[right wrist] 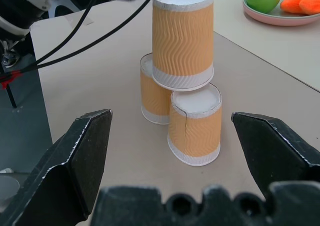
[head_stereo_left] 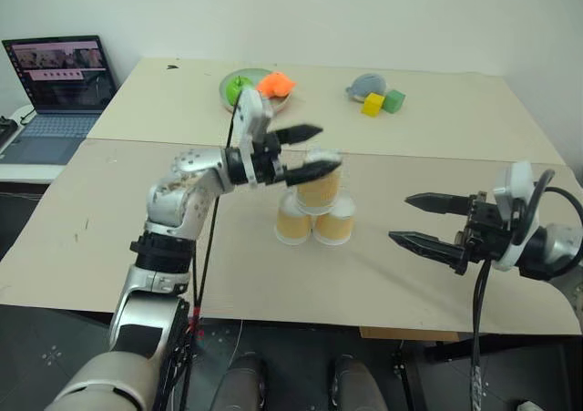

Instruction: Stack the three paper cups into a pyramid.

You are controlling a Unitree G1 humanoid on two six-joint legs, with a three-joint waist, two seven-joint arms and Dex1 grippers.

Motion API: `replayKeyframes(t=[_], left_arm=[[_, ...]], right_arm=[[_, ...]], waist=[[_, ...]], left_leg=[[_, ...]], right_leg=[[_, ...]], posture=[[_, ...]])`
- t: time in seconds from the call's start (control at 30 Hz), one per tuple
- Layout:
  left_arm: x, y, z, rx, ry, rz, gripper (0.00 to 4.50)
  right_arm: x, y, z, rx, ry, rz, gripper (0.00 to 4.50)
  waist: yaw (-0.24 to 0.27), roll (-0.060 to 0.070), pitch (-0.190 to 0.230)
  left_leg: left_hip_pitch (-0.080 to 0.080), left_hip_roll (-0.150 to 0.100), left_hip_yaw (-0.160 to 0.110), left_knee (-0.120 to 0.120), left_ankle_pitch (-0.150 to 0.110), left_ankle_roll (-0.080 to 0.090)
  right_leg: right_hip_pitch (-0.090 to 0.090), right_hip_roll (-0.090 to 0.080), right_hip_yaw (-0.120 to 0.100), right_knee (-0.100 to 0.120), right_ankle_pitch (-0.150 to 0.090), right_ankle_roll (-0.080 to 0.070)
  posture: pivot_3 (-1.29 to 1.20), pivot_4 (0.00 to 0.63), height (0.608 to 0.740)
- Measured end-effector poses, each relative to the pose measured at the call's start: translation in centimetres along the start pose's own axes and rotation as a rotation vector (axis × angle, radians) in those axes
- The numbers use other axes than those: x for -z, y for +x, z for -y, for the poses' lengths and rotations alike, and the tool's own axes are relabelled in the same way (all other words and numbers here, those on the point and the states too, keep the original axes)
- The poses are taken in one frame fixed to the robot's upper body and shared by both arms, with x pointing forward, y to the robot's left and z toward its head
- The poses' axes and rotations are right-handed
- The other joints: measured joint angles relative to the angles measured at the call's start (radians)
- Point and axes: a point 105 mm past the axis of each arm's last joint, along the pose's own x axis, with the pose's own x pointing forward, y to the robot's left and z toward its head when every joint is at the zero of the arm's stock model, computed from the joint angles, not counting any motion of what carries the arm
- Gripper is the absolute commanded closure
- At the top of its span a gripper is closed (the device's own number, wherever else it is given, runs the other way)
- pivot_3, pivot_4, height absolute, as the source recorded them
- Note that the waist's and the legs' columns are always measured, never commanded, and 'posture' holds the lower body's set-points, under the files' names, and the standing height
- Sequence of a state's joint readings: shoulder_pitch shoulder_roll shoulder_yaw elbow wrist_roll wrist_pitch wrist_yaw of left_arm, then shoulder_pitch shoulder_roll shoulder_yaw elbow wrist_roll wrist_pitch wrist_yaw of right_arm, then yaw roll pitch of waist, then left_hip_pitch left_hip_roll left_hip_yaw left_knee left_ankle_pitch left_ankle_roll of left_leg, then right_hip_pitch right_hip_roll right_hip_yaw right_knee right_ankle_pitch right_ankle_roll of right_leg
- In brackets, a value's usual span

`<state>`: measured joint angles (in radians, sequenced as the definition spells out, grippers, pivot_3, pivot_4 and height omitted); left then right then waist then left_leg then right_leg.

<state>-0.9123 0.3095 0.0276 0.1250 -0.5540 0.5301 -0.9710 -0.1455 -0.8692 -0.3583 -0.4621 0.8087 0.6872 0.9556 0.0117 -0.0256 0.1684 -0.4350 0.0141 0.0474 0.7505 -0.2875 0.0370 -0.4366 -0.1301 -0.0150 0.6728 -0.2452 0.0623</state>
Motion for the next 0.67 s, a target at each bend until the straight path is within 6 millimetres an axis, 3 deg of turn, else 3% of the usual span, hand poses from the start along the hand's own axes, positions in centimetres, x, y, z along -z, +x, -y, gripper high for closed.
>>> replayKeyframes(t=[0.1,0.2,0.27,0.3,0.4,0.47,0.67], left_arm=[[-3.8,0.2,-0.3,-0.054,0.052,0.106,0.05],[-5.6,-0.9,-1.7,-0.201,0.062,0.182,0.05],[-5.5,-2.5,-3.0,-0.331,0.048,0.196,0.05],[-5.0,-3.4,-3.6,-0.387,0.036,0.191,0.05],[-1.1,-7.7,-6.0,-0.654,-0.053,0.119,0.05],[1.2,-10.3,-6.0,-0.753,-0.094,0.068,0.05],[4.7,-16.2,-6.2,-0.994,-0.130,-0.007,0.05]], right_arm=[[0.0,0.0,0.0,-0.002,0.000,0.001,0.00],[0.0,0.0,0.2,0.004,0.002,0.002,0.00],[0.2,0.0,0.6,0.031,0.004,0.004,0.00],[0.3,-0.1,0.9,0.048,0.003,0.009,0.00],[1.1,-0.7,3.2,0.204,-0.032,0.009,0.00],[1.7,-1.6,5.1,0.334,-0.026,0.038,0.00],[4.5,-5.6,11.0,0.778,0.030,0.095,0.00]], waist=[[-0.002,0.000,0.000],[-0.006,0.000,0.000],[-0.006,0.000,0.000],[-0.006,0.000,0.000],[-0.005,0.000,0.000],[-0.005,0.000,0.000],[0.004,-0.001,0.000]], left_leg=[[0.000,0.000,0.000,0.000,0.000,0.000],[0.001,0.000,0.000,0.000,0.000,0.000],[0.003,0.000,0.000,0.000,0.000,0.000],[0.004,0.000,0.000,-0.001,0.000,0.000],[0.005,0.000,0.000,-0.001,0.000,0.000],[0.005,0.000,0.001,-0.001,0.000,0.000],[0.003,-0.001,0.002,0.000,0.001,-0.002]], right_leg=[[0.000,0.000,0.001,0.000,0.000,0.000],[0.000,0.000,0.001,0.001,0.000,0.000],[0.001,0.000,0.001,0.002,0.000,0.000],[0.002,0.000,0.002,0.002,0.000,0.000],[0.003,0.000,0.002,0.002,0.000,0.000],[0.003,0.000,0.002,0.001,0.000,0.000],[0.001,0.000,0.002,0.002,0.000,0.000]], posture=[[0.00,0.150,0.678],[0.00,0.150,0.678],[0.00,0.150,0.678],[0.00,0.150,0.678],[0.00,0.150,0.678],[0.00,0.150,0.678],[0.00,0.150,0.678]])
